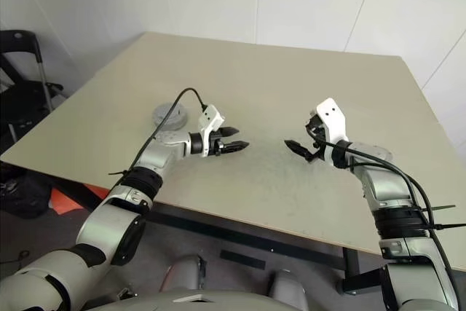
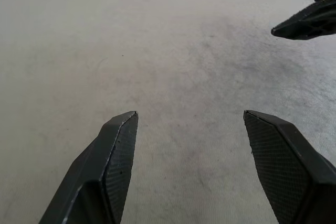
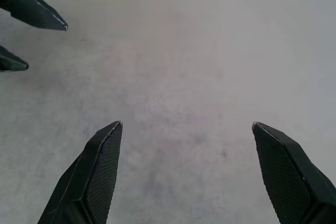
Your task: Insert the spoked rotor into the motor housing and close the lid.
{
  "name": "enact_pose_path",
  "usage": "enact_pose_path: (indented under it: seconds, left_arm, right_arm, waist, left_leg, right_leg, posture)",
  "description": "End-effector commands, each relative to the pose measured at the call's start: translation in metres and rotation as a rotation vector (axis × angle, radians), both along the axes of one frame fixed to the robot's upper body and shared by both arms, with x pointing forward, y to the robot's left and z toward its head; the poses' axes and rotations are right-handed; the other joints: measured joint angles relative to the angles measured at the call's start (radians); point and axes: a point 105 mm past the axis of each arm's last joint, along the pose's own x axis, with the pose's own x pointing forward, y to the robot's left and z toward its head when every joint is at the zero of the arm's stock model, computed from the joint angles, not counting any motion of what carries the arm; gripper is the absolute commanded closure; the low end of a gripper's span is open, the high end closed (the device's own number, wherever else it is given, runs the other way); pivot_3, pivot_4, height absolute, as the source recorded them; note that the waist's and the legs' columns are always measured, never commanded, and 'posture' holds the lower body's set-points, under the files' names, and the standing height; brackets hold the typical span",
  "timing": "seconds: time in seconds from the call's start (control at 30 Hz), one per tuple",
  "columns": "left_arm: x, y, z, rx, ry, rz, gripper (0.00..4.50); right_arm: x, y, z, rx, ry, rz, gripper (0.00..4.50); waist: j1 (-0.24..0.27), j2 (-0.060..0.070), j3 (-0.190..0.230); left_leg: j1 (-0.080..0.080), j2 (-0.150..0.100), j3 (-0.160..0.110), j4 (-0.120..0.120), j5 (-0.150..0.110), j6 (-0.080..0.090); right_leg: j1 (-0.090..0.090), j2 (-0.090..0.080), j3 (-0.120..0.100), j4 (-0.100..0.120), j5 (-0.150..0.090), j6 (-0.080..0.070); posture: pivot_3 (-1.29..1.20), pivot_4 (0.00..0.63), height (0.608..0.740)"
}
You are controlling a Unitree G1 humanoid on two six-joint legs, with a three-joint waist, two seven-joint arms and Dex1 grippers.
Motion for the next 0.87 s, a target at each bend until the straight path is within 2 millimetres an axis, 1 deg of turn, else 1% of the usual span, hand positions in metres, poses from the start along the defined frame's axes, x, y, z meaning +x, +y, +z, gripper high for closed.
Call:
enact_pose_path:
  seconds: [0.03, 0.13, 0.27, 0.37, 0.47, 0.6, 0.7, 0.87]
  left_arm:
    - [0.002, -0.002, 0.017, -0.037, -0.055, 0.003, 1.12]
    - [0.004, 0.002, 0.017, -0.04, -0.052, 0.029, 1.12]
    - [0.006, 0.007, 0.017, -0.031, -0.055, 0.047, 1.12]
    - [0.008, 0.01, 0.017, -0.026, -0.068, 0.068, 1.12]
    - [0.018, 0.012, 0.019, -0.022, -0.113, 0.144, 1.12]
    - [0.026, 0.007, 0.029, -0.037, -0.182, 0.189, 1.12]
    - [0.027, 0.002, 0.032, -0.075, -0.174, 0.195, 1.12]
    - [0.026, -0.004, 0.029, -0.066, -0.172, 0.181, 1.12]
  right_arm:
    - [0.013, -0.003, 0.017, 0.001, -0.098, -0.052, 0.0]
    - [0.023, -0.013, 0.017, -0.026, -0.131, -0.131, 0.0]
    - [0.024, -0.017, 0.015, -0.042, -0.138, -0.149, 0.0]
    - [0.027, -0.02, 0.017, -0.053, -0.176, -0.179, 0.0]
    - [0.03, -0.023, 0.021, -0.062, -0.236, -0.212, 0.0]
    - [0.029, -0.02, 0.02, -0.068, -0.245, -0.202, 0.0]
    - [0.027, -0.024, 0.022, -0.07, -0.243, -0.203, 0.0]
    - [0.025, -0.03, 0.022, -0.075, -0.225, -0.208, 0.0]
  waist:
    - [-0.001, 0.0, 0.0]
    - [-0.002, 0.0, 0.0]
    - [-0.002, 0.0, 0.0]
    - [-0.003, 0.0, 0.0]
    - [-0.003, 0.0, 0.0]
    - [-0.002, 0.0, 0.0]
    - [-0.002, 0.0, 0.0]
    - [-0.003, 0.0, 0.0]
  left_leg:
    - [0.0, 0.0, 0.0, 0.0, 0.0, 0.0]
    - [0.0, 0.0, 0.0, 0.0, 0.0, 0.0]
    - [0.0, 0.0, 0.0, 0.0, 0.0, 0.0]
    - [0.0, 0.0, 0.0, 0.0, 0.0, 0.0]
    - [0.0, 0.0, 0.0, 0.0, 0.0, 0.0]
    - [-0.001, -0.001, 0.0, 0.0, 0.0, 0.0]
    - [-0.001, -0.001, 0.0, 0.0, 0.0, 0.001]
    - [-0.001, 0.0, 0.0, 0.0, -0.001, 0.002]
  right_leg:
    - [0.0, 0.0, 0.0, 0.0, 0.0, 0.0]
    - [0.0, 0.0, 0.0, 0.0, 0.0, 0.0]
    - [0.0, 0.0, 0.0, 0.0, 0.0, 0.0]
    - [0.0, 0.0, 0.0, 0.0, 0.0, 0.0]
    - [0.0, 0.0, 0.0, -0.001, 0.0, 0.0]
    - [0.0, 0.0, 0.0, -0.001, 0.0, 0.0]
    - [0.0, 0.0, 0.0, -0.002, 0.0, 0.0]
    - [-0.001, 0.0, 0.0, -0.002, 0.0, 0.0]
  posture:
    - [0.0, 0.0, 0.74]
    - [0.0, 0.0, 0.74]
    - [0.0, 0.0, 0.74]
    - [0.0, 0.0, 0.74]
    - [0.0, 0.0, 0.74]
    - [0.0, 0.0, 0.74]
    - [0.0, 0.0, 0.74]
    - [0.0, 0.0, 0.74]
